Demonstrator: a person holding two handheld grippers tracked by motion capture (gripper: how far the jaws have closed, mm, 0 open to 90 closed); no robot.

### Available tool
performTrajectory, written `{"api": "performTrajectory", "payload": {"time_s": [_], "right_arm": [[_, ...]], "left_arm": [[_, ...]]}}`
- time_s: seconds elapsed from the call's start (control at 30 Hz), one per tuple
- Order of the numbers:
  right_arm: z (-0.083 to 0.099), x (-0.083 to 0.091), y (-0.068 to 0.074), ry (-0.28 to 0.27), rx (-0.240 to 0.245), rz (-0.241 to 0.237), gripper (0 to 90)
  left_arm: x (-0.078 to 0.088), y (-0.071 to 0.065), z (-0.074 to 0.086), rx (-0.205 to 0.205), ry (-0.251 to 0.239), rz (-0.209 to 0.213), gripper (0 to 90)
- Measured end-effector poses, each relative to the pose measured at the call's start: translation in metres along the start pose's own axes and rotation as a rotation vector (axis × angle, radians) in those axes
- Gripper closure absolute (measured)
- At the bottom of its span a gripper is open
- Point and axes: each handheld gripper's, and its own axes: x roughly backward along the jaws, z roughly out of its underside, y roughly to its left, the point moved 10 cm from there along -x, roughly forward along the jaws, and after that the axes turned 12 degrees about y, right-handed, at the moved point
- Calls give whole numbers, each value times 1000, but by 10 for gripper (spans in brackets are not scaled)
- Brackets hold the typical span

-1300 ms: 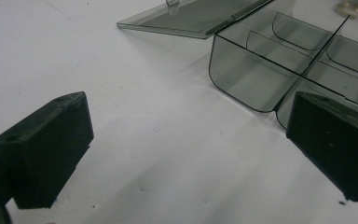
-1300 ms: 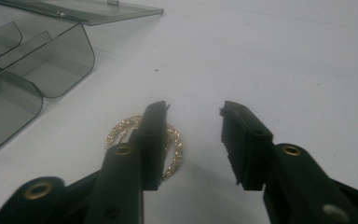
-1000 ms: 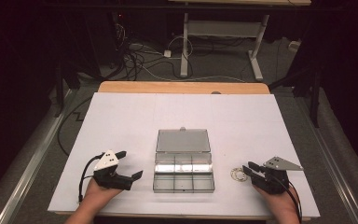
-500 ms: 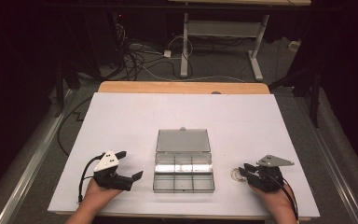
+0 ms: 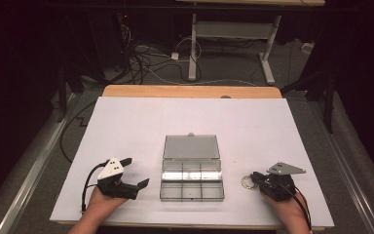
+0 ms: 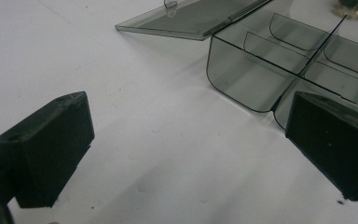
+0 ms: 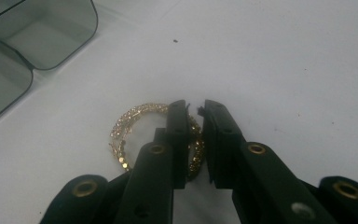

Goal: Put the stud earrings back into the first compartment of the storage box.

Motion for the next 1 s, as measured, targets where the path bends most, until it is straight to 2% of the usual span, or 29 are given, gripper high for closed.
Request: {"api": "performTrajectory", "payload": {"time_s": [0.3,0.4,0.5,0.63,0.73,0.87,1.0], "right_arm": [[0,0,2,2,11,-6,864],[0,0,2,0,16,-2,866],[0,1,2,-1,15,-13,866],[1,2,4,-4,11,-22,867],[0,2,3,-13,17,-26,867],[-1,3,2,-26,9,-29,867],[-1,4,1,-35,1,-37,867]], "left_arm": [[0,-1,0,-3,1,5,19],[0,4,0,36,3,-27,21],[-1,6,0,60,11,-26,15],[-2,5,0,53,20,-22,16],[-3,4,1,42,33,-3,28],[-3,2,1,19,32,-19,30],[-3,2,1,18,30,-16,30]]}}
